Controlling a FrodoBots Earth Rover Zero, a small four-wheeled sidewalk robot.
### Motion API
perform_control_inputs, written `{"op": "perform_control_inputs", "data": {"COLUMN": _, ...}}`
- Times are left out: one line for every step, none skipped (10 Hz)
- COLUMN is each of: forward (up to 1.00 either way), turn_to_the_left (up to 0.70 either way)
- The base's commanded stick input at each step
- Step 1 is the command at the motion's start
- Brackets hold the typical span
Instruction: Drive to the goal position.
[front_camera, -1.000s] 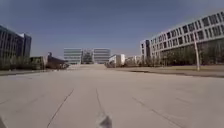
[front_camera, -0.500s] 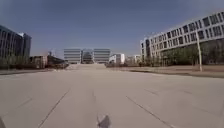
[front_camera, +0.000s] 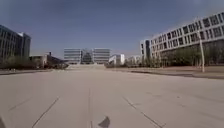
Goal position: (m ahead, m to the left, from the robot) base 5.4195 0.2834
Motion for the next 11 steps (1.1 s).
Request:
{"op": "perform_control_inputs", "data": {"forward": 0.70, "turn_to_the_left": 0.00}}
{"op": "perform_control_inputs", "data": {"forward": 0.70, "turn_to_the_left": 0.00}}
{"op": "perform_control_inputs", "data": {"forward": 0.70, "turn_to_the_left": 0.00}}
{"op": "perform_control_inputs", "data": {"forward": 0.70, "turn_to_the_left": 0.00}}
{"op": "perform_control_inputs", "data": {"forward": 0.70, "turn_to_the_left": 0.00}}
{"op": "perform_control_inputs", "data": {"forward": 0.70, "turn_to_the_left": 0.00}}
{"op": "perform_control_inputs", "data": {"forward": 0.70, "turn_to_the_left": 0.00}}
{"op": "perform_control_inputs", "data": {"forward": 0.70, "turn_to_the_left": 0.00}}
{"op": "perform_control_inputs", "data": {"forward": 0.70, "turn_to_the_left": 0.00}}
{"op": "perform_control_inputs", "data": {"forward": 0.70, "turn_to_the_left": 0.00}}
{"op": "perform_control_inputs", "data": {"forward": 0.70, "turn_to_the_left": 0.00}}
